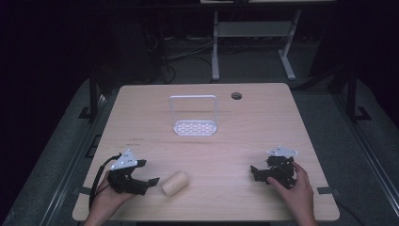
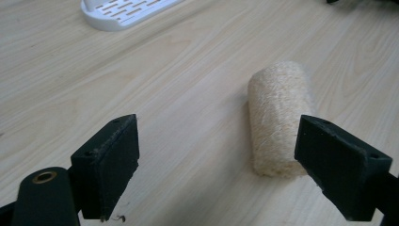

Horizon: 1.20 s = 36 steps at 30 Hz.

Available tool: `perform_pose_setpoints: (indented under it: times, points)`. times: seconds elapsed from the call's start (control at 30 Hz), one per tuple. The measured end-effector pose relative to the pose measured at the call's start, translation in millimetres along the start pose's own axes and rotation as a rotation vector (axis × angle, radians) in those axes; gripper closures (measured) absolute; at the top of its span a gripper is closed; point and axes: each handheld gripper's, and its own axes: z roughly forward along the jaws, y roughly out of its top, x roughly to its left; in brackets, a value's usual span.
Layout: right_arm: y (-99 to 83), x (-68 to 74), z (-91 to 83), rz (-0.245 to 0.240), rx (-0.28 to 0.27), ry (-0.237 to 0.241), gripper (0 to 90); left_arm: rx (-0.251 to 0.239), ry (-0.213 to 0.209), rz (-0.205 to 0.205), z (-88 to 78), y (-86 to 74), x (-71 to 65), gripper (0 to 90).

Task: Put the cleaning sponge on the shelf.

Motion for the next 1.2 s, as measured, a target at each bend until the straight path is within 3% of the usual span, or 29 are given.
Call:
perform_pose_setpoints:
  times: [0.8,1.2]
  points:
    - [0.0,0.0,0.0,0.0,0.0,0.0,0.5,0.009,-0.049,0.029,25.5,20.6,-25.5,14.1]
    - [0.0,-0.1,0.0,-0.001,0.0,0.0,0.6,0.046,-0.065,0.08,48.6,29.8,-38.5,14.0]
